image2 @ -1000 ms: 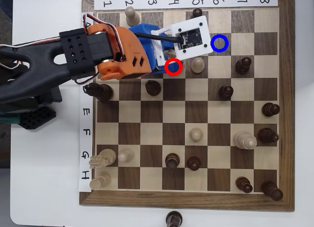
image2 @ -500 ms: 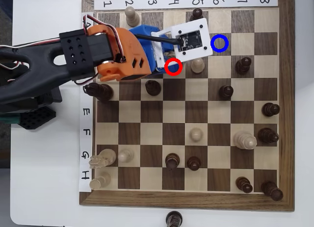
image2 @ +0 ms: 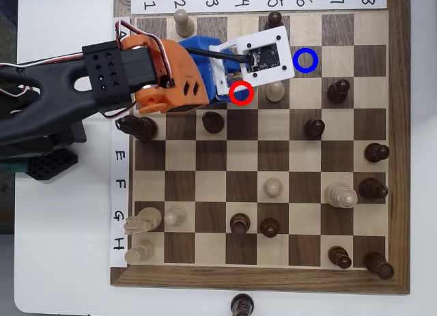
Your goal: Move the piece to destination
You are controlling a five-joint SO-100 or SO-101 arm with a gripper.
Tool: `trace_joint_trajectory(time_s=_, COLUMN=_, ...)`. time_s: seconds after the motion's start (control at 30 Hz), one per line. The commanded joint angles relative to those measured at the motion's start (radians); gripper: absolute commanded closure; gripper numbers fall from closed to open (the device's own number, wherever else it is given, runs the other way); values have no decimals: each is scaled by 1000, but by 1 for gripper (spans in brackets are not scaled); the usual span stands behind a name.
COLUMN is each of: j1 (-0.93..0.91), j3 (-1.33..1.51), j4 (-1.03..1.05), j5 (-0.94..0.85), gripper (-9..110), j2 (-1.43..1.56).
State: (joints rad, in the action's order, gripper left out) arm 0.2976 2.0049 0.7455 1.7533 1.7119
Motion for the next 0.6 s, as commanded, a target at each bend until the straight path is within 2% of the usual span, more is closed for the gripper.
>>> trace_joint_trajectory(time_s=0.0, j1=-34, j3=-31, j4=41, j5=555, gripper=101, j2=183)
trace_joint_trajectory(time_s=0.57, j1=-48, j3=-123, j4=147, j5=568, gripper=101, j2=295)
